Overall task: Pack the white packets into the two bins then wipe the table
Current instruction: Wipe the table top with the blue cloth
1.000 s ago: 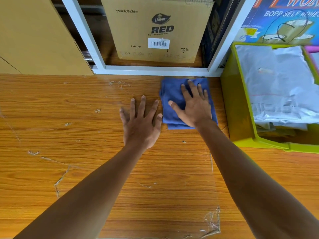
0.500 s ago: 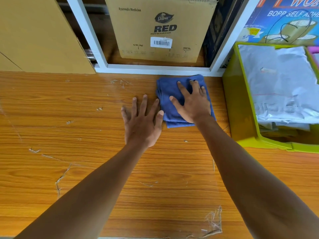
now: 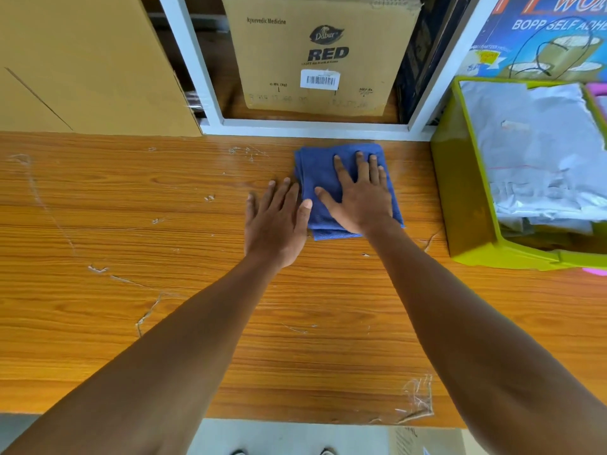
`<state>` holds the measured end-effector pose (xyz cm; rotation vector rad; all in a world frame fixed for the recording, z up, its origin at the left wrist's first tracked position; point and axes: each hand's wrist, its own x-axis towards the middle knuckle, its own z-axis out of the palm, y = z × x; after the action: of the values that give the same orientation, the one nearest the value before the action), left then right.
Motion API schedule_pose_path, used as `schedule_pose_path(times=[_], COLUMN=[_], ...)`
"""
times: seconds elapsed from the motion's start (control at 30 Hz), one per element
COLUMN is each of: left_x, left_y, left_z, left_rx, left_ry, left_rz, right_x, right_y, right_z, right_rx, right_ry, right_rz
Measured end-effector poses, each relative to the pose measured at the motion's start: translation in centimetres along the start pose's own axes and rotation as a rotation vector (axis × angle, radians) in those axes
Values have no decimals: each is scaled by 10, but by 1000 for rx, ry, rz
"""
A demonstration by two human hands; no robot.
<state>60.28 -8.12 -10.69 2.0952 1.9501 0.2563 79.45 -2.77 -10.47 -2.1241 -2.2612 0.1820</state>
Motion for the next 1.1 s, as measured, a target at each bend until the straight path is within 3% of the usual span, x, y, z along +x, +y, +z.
schedule_pose_path(times=[0.2, 0.37, 0.63, 0.7, 0.87, 1.1], left_x=[1, 5, 5, 5, 4, 5], left_y=[-93, -92, -93, -95, -97, -96], left_z=[-21, -19, -21, -21, -19, -21], left_rx=[129, 141, 137, 129, 131, 127], left_ry=[15, 24, 38, 42, 36, 28], left_rz=[-239, -267, -257, -251, -245, -240], right_x=[33, 45, 39, 39, 40, 41], right_y=[15, -3, -114, -91, 4, 12], right_z=[-2, -1, 11, 8, -3, -8], right_rx=[23, 10, 34, 19, -49, -34], right_ry=[41, 24, -33, -13, 8, -15], right_rz=[243, 324, -41, -30, 196, 390])
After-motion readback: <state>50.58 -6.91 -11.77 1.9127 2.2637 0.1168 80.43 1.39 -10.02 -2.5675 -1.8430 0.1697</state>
